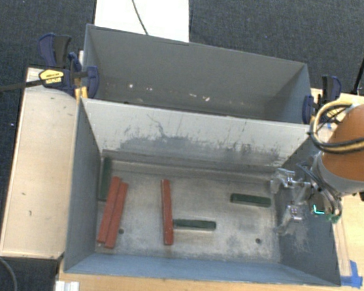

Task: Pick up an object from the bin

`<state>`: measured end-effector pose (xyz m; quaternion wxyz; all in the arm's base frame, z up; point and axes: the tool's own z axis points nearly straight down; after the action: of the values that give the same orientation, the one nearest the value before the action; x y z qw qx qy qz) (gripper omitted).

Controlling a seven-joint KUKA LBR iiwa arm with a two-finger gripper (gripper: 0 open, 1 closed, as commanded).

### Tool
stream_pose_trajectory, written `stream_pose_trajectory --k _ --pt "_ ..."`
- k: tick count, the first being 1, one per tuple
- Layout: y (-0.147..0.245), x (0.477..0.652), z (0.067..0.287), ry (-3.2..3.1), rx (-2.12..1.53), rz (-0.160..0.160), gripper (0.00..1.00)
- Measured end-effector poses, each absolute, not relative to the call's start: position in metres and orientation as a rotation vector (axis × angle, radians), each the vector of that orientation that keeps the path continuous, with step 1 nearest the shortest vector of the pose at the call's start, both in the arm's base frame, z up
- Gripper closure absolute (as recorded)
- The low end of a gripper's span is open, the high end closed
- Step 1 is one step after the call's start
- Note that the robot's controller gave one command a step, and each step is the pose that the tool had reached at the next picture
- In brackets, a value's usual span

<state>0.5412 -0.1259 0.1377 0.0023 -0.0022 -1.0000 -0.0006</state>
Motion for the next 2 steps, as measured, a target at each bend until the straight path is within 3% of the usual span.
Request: stream_pose_trajectory --k 1,2 --pt "-0.1138 0.5778 0.0676 -3.138 0.187 -0.001 0.00" --pt "-0.1146 0.5781 0.0709 -3.140 0.191 0.001 1.00"
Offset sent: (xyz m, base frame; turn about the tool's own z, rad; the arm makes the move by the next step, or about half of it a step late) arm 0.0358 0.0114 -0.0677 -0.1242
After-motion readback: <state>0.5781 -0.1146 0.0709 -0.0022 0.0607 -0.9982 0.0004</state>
